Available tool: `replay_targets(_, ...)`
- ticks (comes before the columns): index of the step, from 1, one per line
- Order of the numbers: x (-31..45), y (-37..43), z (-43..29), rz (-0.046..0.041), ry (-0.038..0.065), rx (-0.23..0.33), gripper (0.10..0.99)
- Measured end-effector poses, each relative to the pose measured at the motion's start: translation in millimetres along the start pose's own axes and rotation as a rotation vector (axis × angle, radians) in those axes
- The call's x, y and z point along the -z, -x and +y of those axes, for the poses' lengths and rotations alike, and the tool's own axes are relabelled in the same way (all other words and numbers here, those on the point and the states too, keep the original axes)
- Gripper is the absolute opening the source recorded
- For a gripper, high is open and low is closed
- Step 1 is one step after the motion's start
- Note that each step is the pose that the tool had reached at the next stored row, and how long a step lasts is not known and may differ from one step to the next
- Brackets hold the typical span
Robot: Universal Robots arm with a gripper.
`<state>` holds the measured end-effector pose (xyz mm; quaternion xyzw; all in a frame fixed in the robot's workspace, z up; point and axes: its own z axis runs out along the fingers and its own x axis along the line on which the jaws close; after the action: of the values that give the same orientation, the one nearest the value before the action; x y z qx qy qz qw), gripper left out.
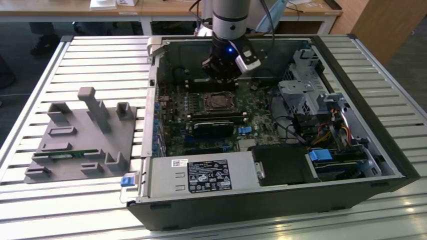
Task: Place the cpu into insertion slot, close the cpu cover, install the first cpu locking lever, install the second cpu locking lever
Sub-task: 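Install the first cpu locking lever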
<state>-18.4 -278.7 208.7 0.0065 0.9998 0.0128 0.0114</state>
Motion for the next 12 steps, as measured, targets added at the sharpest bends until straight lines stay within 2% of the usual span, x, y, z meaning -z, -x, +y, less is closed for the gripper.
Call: replay_targets(12,0.1,0.2,-5.5,0.0,0.0,0.0,0.118)
